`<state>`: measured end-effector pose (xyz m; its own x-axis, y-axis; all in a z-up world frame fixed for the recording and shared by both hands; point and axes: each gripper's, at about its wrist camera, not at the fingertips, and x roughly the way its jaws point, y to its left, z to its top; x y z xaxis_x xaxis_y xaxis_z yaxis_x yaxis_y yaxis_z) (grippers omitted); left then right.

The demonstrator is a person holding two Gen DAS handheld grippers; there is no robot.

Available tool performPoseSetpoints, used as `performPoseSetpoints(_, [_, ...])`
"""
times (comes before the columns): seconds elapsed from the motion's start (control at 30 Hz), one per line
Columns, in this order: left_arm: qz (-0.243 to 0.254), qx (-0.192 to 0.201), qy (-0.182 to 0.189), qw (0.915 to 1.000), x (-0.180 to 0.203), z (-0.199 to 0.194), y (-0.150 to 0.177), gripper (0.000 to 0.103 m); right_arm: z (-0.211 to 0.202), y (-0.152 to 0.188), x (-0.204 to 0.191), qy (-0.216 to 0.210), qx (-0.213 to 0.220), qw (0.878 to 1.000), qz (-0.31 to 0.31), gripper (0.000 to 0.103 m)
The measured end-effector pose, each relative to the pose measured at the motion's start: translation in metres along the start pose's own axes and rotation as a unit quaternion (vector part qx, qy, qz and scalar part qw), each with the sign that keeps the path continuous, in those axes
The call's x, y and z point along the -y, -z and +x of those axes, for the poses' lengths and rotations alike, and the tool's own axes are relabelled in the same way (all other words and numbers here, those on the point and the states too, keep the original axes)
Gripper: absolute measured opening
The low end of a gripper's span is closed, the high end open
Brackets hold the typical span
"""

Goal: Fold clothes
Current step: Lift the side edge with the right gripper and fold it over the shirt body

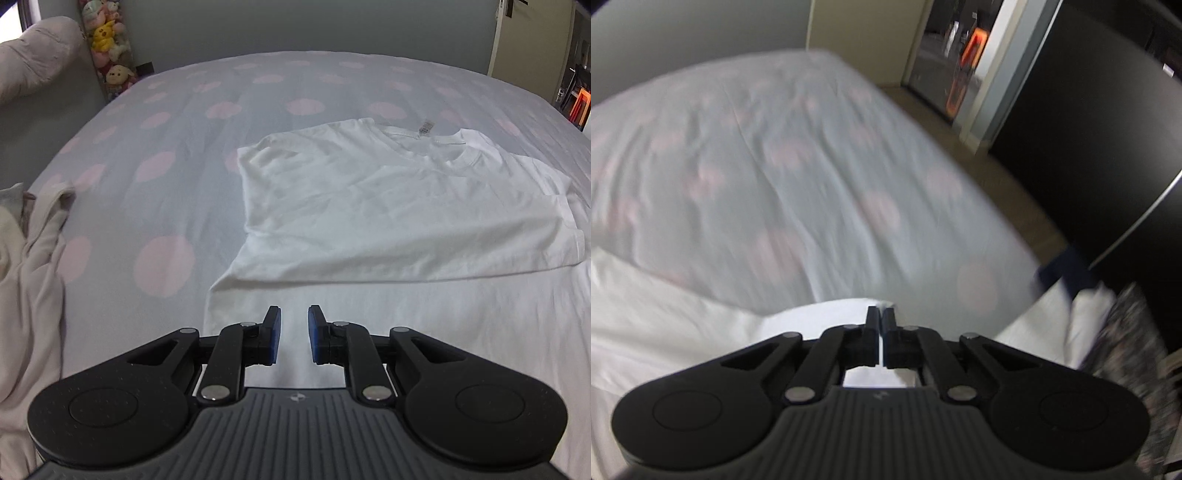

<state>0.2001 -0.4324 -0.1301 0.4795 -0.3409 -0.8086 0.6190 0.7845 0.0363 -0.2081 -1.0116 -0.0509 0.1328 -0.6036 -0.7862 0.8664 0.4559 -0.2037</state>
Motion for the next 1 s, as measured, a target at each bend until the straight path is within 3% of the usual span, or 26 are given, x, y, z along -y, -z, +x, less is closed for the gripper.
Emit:
performPoseSetpoints(0.1, [0.024, 0.005, -0.001, 0.9997, 0.008, 0.009, -0.01, 0.013, -0.047, -0.038, -0.014, 0.002, 0.036, 0.999, -0.006, 0.001])
performPoseSetpoints(0.23, [0.072, 0.028, -0.002, 0.997, 0.011, 0.013, 0.001, 0.013, -0.11, -0.086, -0.043, -0.001, 0.086, 0.996, -0.012, 0.001])
performPoseSetpoints(0.4, [0.043, 0.018, 0.031, 0.9984, -0.011, 0.019, 0.01, 0.013, -0.181, -0.131, -0.102, -0.035, 0.133, 0.99, -0.015, 0.001])
performPoseSetpoints(0.7, [0.0, 0.037, 0.07, 0.9969, -0.047, 0.009, 0.009, 0.013, -0.293, -0.138, -0.263, -0.135, 0.153, 0.974, -0.1, 0.002])
performPoseSetpoints(1.0, [-0.074, 0.043, 0.118, 0.9894, -0.086, -0.001, 0.011, 0.013, -0.335, -0.101, -0.416, -0.208, 0.132, 0.955, -0.165, 0.002])
